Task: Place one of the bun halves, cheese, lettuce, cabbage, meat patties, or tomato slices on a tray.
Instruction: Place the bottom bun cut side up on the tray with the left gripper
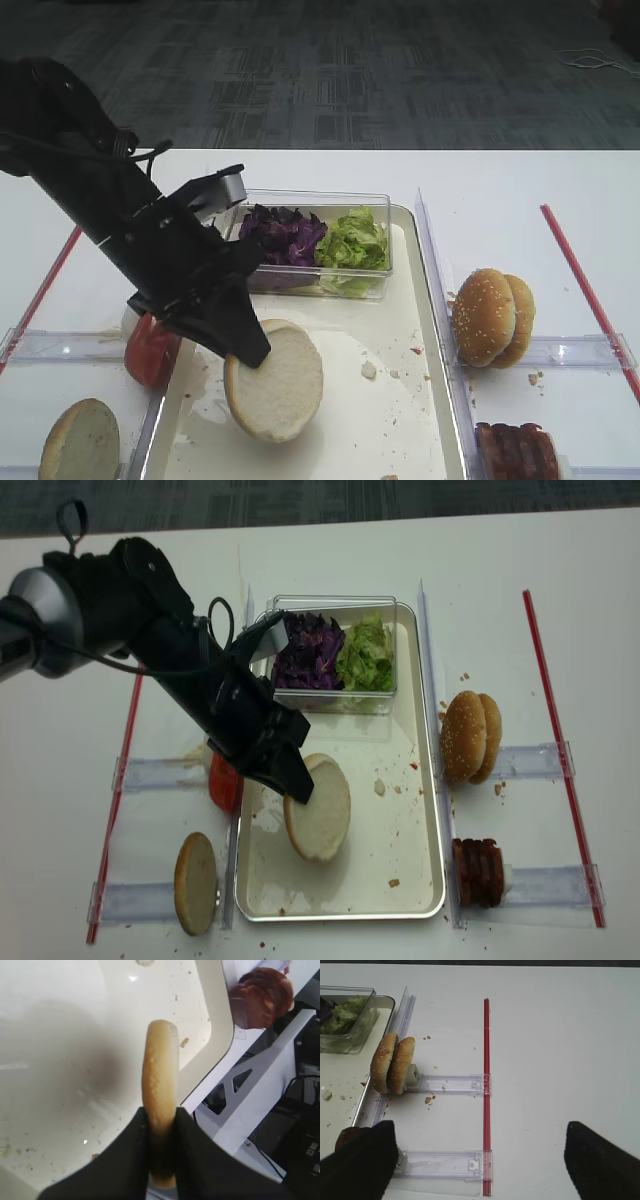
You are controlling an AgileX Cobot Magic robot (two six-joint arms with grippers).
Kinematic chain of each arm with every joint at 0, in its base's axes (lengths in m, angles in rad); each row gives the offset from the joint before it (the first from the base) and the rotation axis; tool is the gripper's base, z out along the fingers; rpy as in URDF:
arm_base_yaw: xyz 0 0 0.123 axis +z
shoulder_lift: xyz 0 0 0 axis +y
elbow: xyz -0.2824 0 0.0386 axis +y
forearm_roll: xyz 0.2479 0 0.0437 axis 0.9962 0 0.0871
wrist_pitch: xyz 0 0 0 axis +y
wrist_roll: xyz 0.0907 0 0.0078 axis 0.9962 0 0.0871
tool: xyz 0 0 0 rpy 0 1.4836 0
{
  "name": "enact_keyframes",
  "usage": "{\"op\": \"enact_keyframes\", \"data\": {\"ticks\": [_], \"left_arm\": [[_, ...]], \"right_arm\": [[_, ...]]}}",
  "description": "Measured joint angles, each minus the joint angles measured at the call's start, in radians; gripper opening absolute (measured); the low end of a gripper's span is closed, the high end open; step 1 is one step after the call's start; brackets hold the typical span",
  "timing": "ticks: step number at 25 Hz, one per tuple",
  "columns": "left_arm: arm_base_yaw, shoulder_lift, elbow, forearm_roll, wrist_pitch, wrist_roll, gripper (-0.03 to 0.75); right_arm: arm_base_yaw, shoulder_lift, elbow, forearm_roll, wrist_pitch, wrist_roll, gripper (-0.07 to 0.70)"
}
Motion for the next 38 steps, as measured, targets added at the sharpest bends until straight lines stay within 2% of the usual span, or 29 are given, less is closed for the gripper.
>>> {"op": "enact_keyframes", "data": {"ticks": [5,13,29,38], "left_arm": [[0.007,0.092,-0.051,-0.007,-0.005,0.041,0.113],[0.007,0.205,-0.136,-0.012,-0.01,0.043,0.113],[0.007,0.255,-0.146,-0.02,-0.011,0.014,0.115],[0.007,0.255,-0.146,-0.02,-0.011,0.006,0.2]], "right_arm": [[0.0,0.0,0.0,0.0,0.0,0.0,0.699],[0.0,0.0,0.0,0.0,0.0,0.0,0.699],[0.0,0.0,0.0,0.0,0.0,-0.002,0.699],[0.0,0.0,0.0,0.0,0.0,-0.002,0.699]]}}
